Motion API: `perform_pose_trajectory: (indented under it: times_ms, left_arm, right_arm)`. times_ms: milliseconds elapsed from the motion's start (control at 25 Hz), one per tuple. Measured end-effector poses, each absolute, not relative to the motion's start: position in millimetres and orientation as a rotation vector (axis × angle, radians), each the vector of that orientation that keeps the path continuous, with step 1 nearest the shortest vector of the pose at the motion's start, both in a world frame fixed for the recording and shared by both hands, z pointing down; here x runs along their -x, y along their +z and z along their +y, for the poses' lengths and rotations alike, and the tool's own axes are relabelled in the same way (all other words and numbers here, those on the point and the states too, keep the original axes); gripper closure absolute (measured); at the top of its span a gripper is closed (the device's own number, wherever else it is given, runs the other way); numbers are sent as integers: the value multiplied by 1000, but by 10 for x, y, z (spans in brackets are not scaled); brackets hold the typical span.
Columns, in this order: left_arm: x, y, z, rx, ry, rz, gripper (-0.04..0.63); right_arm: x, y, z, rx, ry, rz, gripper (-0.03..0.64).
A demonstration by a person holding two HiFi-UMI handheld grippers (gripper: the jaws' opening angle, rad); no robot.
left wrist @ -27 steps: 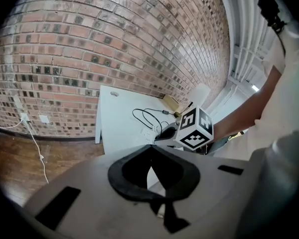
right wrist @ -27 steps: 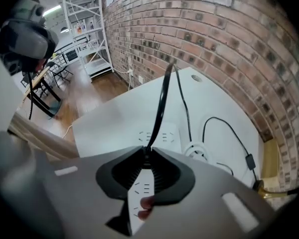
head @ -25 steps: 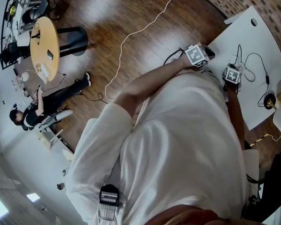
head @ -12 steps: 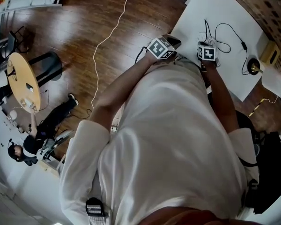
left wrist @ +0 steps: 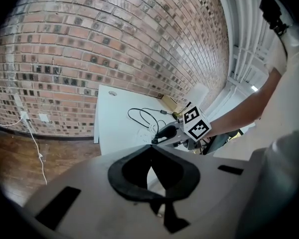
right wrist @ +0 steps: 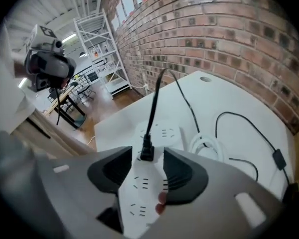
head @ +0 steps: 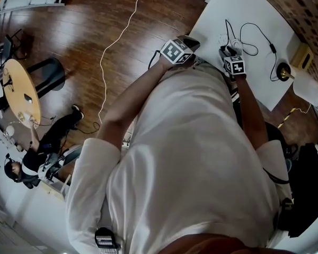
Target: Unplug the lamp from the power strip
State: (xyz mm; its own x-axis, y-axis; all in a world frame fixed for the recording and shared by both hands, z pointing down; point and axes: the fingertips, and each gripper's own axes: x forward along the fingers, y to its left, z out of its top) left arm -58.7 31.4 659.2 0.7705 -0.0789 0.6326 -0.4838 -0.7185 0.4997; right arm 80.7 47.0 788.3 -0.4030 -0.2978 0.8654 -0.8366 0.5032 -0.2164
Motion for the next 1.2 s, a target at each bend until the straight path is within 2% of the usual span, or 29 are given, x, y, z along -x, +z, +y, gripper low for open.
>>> perform_pose_trajectory:
  times_ms: [120, 400, 760, 1040, 1200]
  left_arm:
    - [562, 6584, 282, -2290, 774, -415, 591]
    - [590, 6587, 235, -2294, 766, -419, 591]
    - [682, 6589, 166, -2285, 761, -434, 591]
    - [789, 6658, 153, -2269, 763, -429, 591]
    - [678, 6646, 142, -2286, 767, -387, 591]
  right_arm:
    - [-762, 7891, 566, -822, 767, -1948, 416]
    - [-764, 7872, 468, -827, 775, -1884, 538]
    - [-754, 7916, 596, -950, 643, -1767, 555]
    - [-725, 8006, 435, -912, 858, -1588, 541]
    - [-737, 8001, 447, -890, 830, -1627, 541]
